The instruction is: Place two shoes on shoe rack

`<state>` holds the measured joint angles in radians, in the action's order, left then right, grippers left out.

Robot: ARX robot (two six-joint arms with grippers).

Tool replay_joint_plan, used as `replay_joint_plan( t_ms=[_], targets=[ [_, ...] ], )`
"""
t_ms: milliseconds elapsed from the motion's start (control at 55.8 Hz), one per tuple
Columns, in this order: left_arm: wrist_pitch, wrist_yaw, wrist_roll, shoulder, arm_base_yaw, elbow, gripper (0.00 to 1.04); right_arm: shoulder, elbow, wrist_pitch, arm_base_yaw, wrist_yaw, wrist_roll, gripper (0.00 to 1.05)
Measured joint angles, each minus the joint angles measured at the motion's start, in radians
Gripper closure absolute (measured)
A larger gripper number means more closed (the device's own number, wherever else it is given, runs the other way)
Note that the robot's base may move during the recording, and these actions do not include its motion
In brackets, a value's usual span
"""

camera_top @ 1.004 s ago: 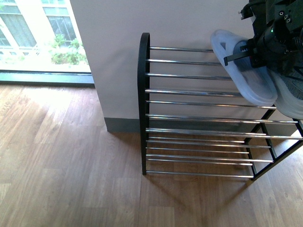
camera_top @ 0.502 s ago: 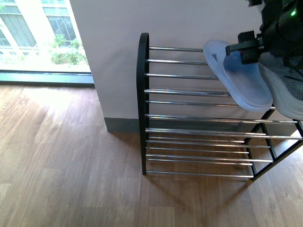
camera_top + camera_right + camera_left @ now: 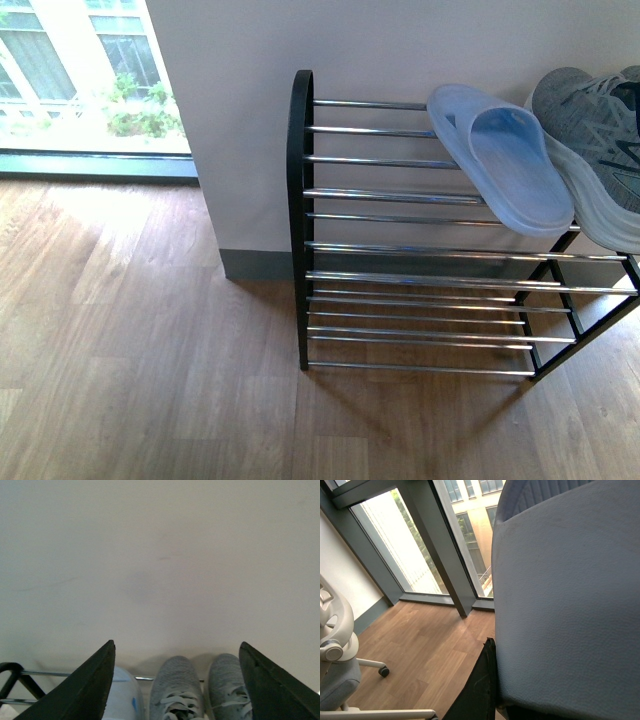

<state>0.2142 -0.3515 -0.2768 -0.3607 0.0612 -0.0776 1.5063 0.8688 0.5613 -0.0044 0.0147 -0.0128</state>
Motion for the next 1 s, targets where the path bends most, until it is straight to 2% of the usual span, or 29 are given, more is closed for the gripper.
replay_joint_plan(
  t_ms=[36, 108, 251, 395, 735, 1004],
  targets=[
    [0.000, 0.000, 0.000, 0.000, 0.000, 0.000, 1.03, -0.022, -0.101, 0.127, 0.001, -0.010, 0.001, 0.42],
    [0.000, 0.000, 0.000, 0.000, 0.000, 0.000, 1.03, -0.055, -0.216, 0.222, 0.005, -0.017, 0.001, 0.54],
    [0.000, 0.000, 0.000, 0.000, 0.000, 0.000, 1.03, -0.165, -0.381, 0.290, 0.004, -0.014, 0.001, 0.82],
    [0.000, 0.000, 0.000, 0.000, 0.000, 0.000, 1.03, -0.235, -0.476, 0.311, 0.004, -0.015, 0.002, 1.03],
    [0.000, 0.000, 0.000, 0.000, 0.000, 0.000, 1.03, -0.434, -0.670, 0.304, 0.004, -0.015, 0.005, 1.03],
    [0.000, 0.000, 0.000, 0.000, 0.000, 0.000, 1.03, -0.642, -0.779, 0.200, 0.004, -0.015, 0.005, 1.03]
  ],
)
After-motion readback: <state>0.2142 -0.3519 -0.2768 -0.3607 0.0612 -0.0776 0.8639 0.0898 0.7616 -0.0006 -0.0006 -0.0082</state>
